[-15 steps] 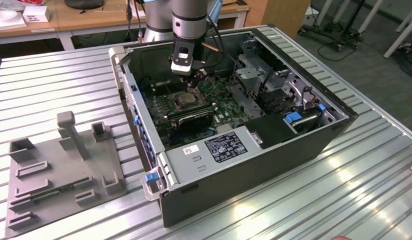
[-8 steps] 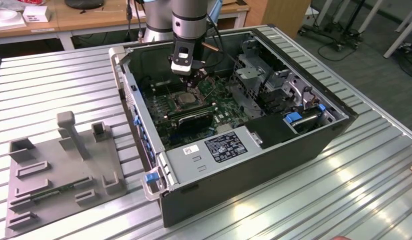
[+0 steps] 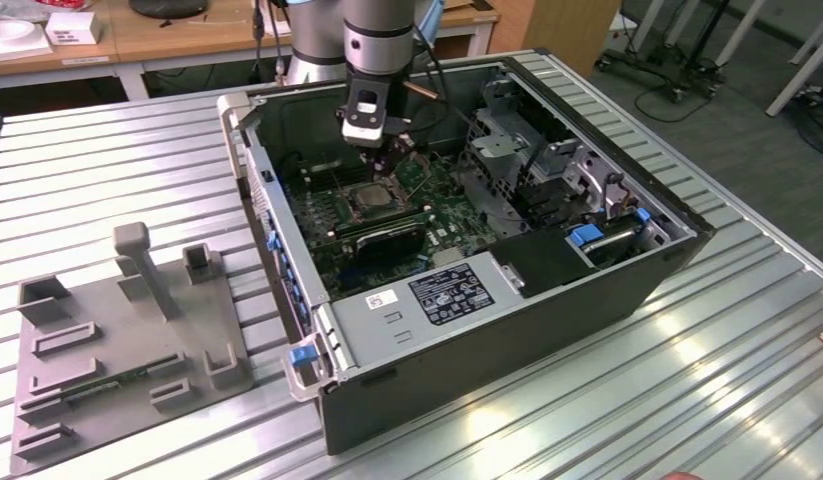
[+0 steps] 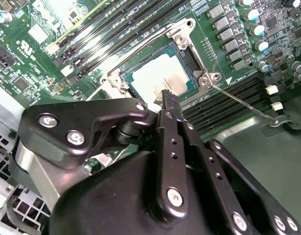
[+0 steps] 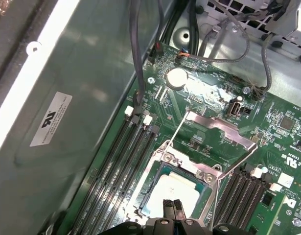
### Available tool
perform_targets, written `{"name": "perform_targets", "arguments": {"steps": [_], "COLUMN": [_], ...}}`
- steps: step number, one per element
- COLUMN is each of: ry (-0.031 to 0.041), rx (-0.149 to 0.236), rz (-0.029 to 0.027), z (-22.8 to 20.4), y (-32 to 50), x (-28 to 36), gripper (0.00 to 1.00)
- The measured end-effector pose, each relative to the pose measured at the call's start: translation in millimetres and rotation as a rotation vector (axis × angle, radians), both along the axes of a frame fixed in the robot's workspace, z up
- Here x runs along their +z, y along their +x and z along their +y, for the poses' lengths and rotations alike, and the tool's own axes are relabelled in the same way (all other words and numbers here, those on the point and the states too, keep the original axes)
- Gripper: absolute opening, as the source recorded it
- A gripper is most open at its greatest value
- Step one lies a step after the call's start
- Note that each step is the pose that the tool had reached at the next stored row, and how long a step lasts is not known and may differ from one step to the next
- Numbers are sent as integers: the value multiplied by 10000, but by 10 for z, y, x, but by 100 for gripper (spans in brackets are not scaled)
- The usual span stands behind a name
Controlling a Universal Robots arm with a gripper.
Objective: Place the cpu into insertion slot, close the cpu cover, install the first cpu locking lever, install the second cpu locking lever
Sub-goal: 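Close the cpu cover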
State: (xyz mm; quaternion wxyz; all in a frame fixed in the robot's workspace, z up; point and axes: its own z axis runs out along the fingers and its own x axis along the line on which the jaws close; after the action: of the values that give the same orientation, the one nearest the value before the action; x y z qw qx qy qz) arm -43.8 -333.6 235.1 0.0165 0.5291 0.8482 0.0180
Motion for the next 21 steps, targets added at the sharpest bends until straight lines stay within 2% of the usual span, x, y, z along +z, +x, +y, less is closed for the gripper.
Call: {"name": "perform_targets", "arguments": {"steps": [9,16,21], "ry": [0,0,-1], "rx": [506,570,1092], "rz": [-1,1,-13], "z": [0,0,0], "y": [0,0,0], "x": [29,29,25], "gripper": [10,10,10]}}
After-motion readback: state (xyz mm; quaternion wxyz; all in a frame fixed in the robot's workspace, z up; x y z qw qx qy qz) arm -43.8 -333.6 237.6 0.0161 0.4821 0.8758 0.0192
